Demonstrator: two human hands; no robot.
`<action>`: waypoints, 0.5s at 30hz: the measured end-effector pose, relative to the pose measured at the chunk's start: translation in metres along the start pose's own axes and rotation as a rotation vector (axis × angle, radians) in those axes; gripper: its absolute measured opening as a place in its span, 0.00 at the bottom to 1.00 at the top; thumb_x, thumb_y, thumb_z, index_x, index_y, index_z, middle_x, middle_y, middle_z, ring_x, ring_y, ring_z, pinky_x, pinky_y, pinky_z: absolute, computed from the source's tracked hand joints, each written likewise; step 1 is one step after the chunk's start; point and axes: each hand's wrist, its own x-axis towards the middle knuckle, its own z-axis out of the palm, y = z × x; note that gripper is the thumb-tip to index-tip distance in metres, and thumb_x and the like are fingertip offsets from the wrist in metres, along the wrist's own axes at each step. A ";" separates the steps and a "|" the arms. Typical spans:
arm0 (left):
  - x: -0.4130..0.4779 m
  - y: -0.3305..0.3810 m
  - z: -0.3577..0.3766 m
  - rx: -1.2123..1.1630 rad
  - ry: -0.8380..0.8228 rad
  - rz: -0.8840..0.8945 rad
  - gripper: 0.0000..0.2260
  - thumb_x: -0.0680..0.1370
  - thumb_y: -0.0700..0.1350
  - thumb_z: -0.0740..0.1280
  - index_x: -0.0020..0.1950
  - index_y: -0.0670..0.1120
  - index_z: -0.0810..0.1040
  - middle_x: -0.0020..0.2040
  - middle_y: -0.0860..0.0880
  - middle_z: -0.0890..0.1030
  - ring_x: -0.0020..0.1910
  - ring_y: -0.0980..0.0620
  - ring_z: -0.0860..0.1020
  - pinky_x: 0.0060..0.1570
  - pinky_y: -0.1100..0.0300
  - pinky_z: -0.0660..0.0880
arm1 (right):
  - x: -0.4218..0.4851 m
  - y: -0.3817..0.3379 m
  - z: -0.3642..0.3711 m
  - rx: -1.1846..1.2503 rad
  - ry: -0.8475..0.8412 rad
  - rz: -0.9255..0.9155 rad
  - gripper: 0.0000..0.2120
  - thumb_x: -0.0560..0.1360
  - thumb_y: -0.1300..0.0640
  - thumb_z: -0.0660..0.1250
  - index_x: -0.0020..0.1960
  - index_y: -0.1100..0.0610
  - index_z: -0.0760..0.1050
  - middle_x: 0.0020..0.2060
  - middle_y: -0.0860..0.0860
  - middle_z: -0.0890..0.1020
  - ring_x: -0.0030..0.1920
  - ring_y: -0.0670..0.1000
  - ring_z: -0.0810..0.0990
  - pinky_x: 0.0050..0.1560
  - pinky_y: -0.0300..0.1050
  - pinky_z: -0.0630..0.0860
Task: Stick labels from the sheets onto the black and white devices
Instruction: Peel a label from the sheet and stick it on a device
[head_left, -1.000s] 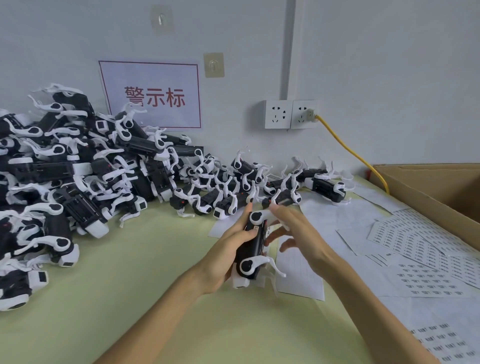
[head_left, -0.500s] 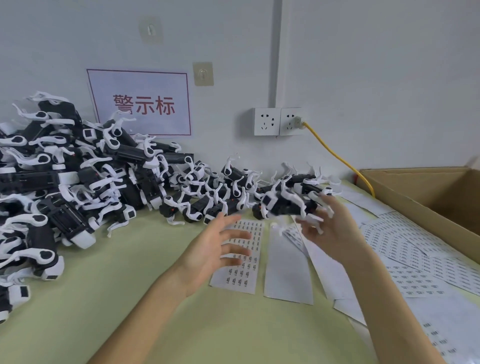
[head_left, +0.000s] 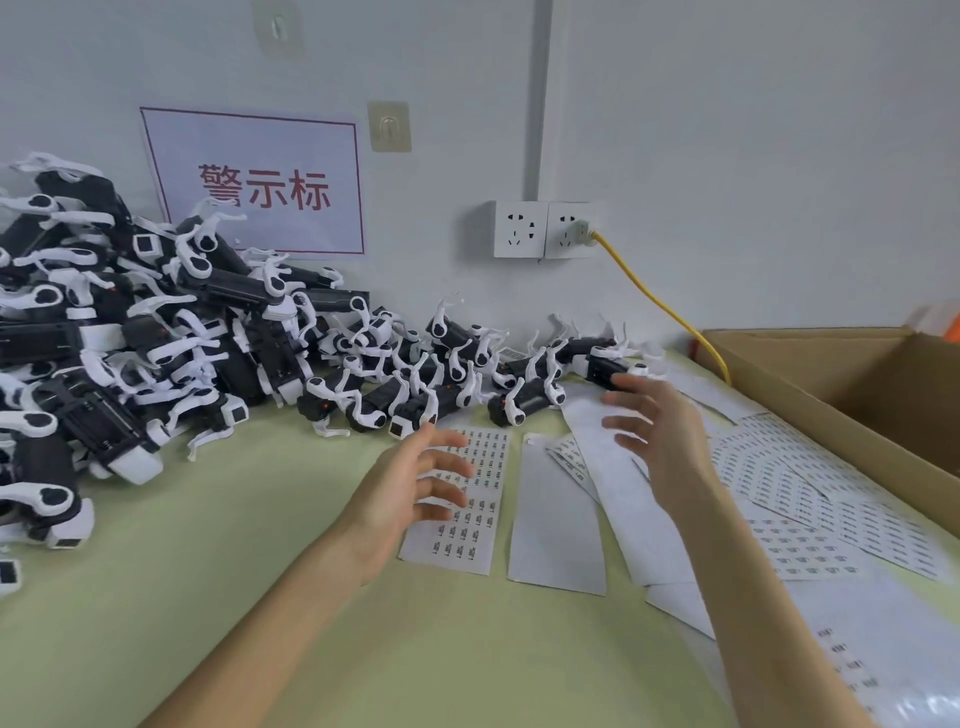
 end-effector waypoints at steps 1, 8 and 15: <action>0.001 0.000 -0.001 0.024 0.036 0.012 0.17 0.87 0.50 0.55 0.59 0.44 0.80 0.45 0.46 0.83 0.38 0.49 0.79 0.40 0.56 0.74 | -0.003 0.005 0.007 -0.169 -0.031 -0.065 0.12 0.81 0.56 0.61 0.51 0.54 0.83 0.47 0.55 0.87 0.34 0.48 0.82 0.40 0.43 0.73; 0.011 -0.017 -0.015 0.535 0.359 0.181 0.13 0.82 0.48 0.65 0.67 0.52 0.72 0.63 0.53 0.74 0.52 0.54 0.78 0.47 0.59 0.72 | -0.018 0.046 0.046 -0.883 -0.436 -0.294 0.18 0.81 0.55 0.68 0.70 0.49 0.73 0.68 0.49 0.72 0.60 0.50 0.77 0.57 0.38 0.72; 0.015 -0.023 -0.033 0.764 0.449 0.186 0.29 0.81 0.50 0.67 0.80 0.49 0.61 0.77 0.50 0.63 0.71 0.49 0.70 0.67 0.52 0.69 | -0.032 0.053 0.058 -1.312 -0.552 -0.295 0.22 0.81 0.46 0.64 0.75 0.43 0.67 0.76 0.45 0.65 0.75 0.52 0.65 0.75 0.57 0.60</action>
